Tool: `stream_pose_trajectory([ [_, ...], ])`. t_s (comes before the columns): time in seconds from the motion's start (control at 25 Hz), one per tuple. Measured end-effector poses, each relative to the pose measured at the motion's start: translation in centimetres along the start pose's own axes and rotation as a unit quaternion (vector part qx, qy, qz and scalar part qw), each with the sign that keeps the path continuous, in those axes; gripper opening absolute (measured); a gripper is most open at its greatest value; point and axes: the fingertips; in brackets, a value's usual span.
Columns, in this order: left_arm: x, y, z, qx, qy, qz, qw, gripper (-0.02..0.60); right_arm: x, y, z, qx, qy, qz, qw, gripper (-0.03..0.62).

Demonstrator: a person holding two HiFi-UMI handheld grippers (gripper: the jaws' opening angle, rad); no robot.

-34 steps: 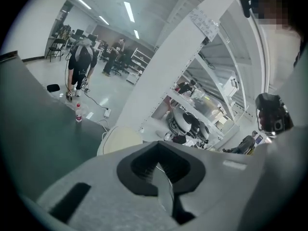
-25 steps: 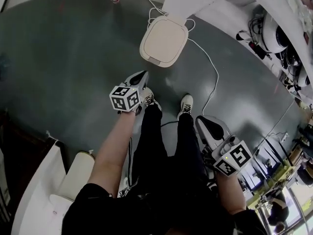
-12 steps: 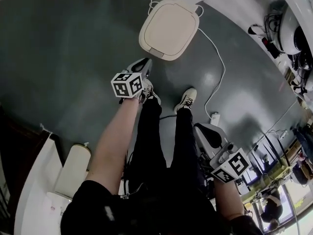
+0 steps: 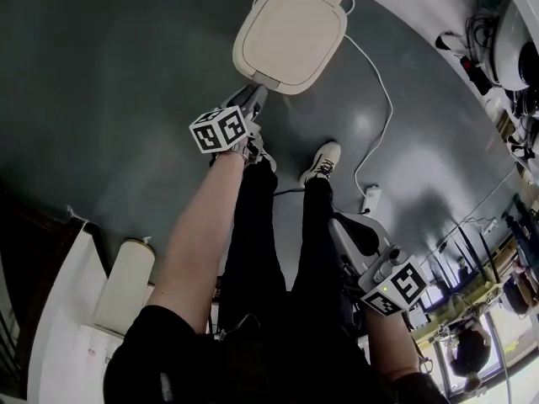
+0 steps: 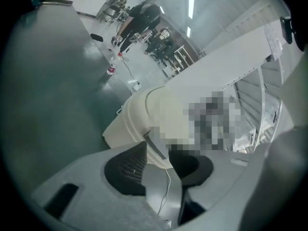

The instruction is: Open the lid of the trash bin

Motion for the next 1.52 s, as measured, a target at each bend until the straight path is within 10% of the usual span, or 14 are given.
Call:
stream_pose_trajectory([
  [1.52, 2.4, -1.3, 0.5, -0.002, -0.02, 0.024, 0.9995, 0.189, -1.2, -1.8, -1.4, 0.007, -0.008, 0.018, 1.0, 0.009],
])
Point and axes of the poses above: the fingertips, and each gripper's own axes: y backward along the fingers, x to its left, z out of its top, and after that the axes turned 14 degrees about y, right-handed
